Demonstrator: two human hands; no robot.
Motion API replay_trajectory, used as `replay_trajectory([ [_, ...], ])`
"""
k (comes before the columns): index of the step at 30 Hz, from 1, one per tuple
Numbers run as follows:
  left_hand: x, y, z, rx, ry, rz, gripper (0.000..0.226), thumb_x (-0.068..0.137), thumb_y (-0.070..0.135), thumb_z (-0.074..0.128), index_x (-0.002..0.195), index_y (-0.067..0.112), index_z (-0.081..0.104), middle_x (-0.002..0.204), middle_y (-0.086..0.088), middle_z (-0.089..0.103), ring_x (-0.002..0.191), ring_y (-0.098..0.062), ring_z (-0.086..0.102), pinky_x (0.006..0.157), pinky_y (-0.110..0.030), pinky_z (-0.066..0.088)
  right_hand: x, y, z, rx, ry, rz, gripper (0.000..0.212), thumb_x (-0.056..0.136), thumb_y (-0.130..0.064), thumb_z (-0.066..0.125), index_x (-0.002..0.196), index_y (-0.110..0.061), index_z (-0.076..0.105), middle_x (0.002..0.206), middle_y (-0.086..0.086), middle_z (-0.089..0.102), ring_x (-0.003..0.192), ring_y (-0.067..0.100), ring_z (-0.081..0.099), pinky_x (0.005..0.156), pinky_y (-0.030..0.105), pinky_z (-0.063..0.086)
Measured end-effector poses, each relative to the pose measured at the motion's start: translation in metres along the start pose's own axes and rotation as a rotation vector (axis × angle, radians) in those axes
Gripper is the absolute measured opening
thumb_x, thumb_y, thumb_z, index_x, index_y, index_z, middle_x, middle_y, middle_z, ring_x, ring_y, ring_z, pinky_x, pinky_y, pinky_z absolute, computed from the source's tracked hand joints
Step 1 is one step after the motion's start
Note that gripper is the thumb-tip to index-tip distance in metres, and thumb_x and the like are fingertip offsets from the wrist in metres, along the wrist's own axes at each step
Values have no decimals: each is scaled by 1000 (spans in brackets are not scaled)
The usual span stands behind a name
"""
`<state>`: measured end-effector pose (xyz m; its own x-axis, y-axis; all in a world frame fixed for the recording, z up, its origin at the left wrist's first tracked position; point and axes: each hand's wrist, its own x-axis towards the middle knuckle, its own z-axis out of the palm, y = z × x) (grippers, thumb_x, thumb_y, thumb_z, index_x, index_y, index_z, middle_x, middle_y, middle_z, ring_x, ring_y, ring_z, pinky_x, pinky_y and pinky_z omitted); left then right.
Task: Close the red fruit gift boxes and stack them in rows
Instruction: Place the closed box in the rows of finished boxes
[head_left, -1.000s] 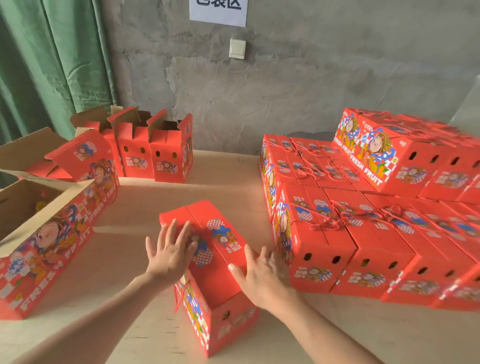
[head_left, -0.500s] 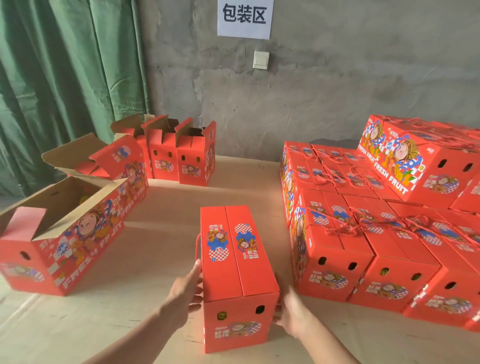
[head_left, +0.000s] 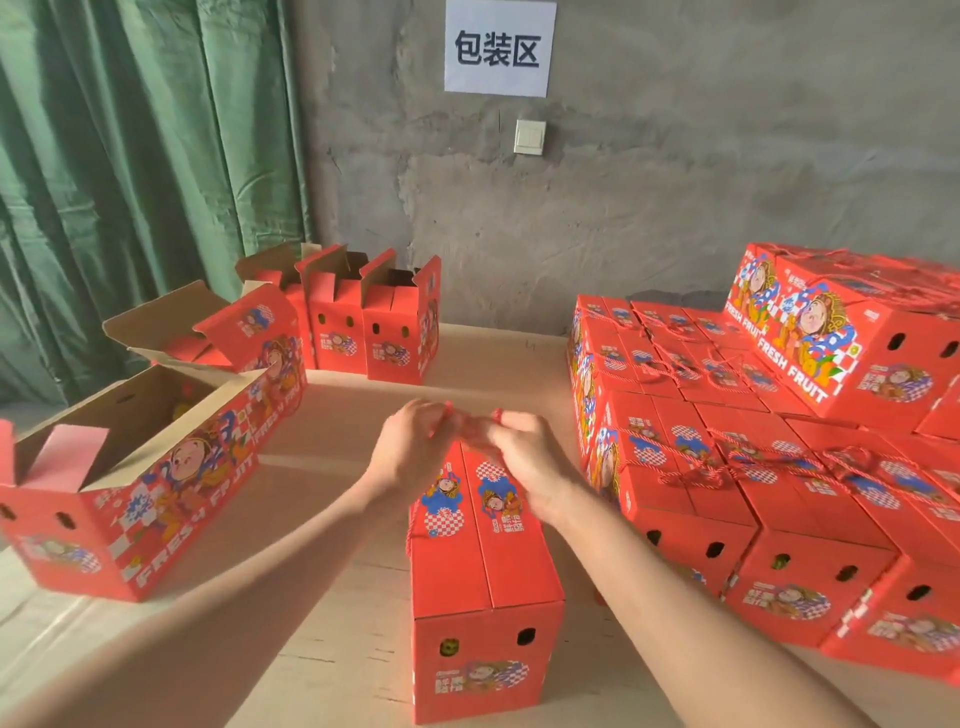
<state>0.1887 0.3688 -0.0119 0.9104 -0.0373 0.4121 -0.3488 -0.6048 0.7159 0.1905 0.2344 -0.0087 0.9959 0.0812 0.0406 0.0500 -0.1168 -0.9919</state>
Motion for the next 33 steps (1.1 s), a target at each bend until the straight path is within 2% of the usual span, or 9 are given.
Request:
replay_trajectory([
  [4, -2, 7, -1, 103, 60, 125, 50, 92, 37, 39, 71, 3, 67, 76, -9, 63, 73, -24, 56, 70, -31, 41, -14, -1, 15, 157, -259, 166, 19, 86, 6, 42, 86, 5, 61, 70, 13, 60, 68, 24, 58, 76, 32, 48],
  [8, -21, -37, 10, -87, 75, -277, 29, 95, 20, 42, 84, 14, 68, 88, -4, 67, 86, -24, 61, 68, -26, 39, -8, -17, 1, 500, -118, 343, 26, 94, -6, 38, 78, -1, 57, 40, -1, 45, 37, 15, 48, 57, 28, 44],
  [11, -53, -69, 34, 45, -89, -227, 28, 94, 0, 43, 108, 5, 67, 119, -8, 62, 113, -23, 55, 90, -21, 38, 1, -35, 3, 350, -43, 336, 28, 95, -11, 40, 69, -9, 51, 38, -4, 44, 42, 15, 48, 57, 28, 37],
  [13, -62, -74, 39, 0, -42, -182, 28, 95, -2, 42, 106, 2, 68, 124, -6, 60, 119, -20, 51, 95, -16, 33, 6, -46, 9, 221, -22, 290, 29, 94, -15, 43, 64, -15, 46, 40, -6, 49, 52, 15, 53, 57, 27, 34],
  [19, -61, -68, 33, -81, 127, -137, 31, 96, -1, 41, 104, 7, 70, 114, -1, 65, 103, -9, 55, 89, -13, 36, 13, -58, 18, 140, -62, 214, 31, 90, -23, 52, 61, -18, 44, 48, -6, 55, 56, 15, 58, 59, 27, 35],
  [24, -49, -64, 29, -176, 215, -116, 41, 96, -1, 42, 83, 30, 66, 99, 17, 65, 94, -5, 59, 80, -9, 37, 22, -71, 16, 125, -117, 135, 35, 89, -25, 56, 57, -19, 42, 49, -4, 48, 49, 13, 54, 56, 27, 33],
  [28, -28, -69, 42, -141, 144, -114, 33, 100, 11, 38, 101, 17, 71, 102, 11, 65, 97, -10, 59, 77, -11, 36, 35, -77, 11, 90, -50, 144, 35, 89, -26, 56, 58, -18, 41, 50, -3, 45, 50, 13, 51, 54, 25, 34],
  [30, -11, -71, 50, -159, 29, -76, 33, 102, 19, 35, 118, 17, 64, 116, 9, 62, 112, -12, 56, 85, -8, 33, 42, -80, 2, 59, 15, 151, 34, 89, -27, 56, 59, -19, 41, 49, -5, 47, 52, 13, 52, 55, 25, 34],
  [33, 12, -77, 64, -303, -252, -110, 49, 100, 23, 42, 146, 13, 30, 156, -3, 19, 142, -16, 24, 107, -14, 19, 53, -83, -17, 32, 113, 150, 32, 89, -27, 55, 61, -19, 43, 45, -7, 50, 54, 13, 53, 58, 26, 32],
])
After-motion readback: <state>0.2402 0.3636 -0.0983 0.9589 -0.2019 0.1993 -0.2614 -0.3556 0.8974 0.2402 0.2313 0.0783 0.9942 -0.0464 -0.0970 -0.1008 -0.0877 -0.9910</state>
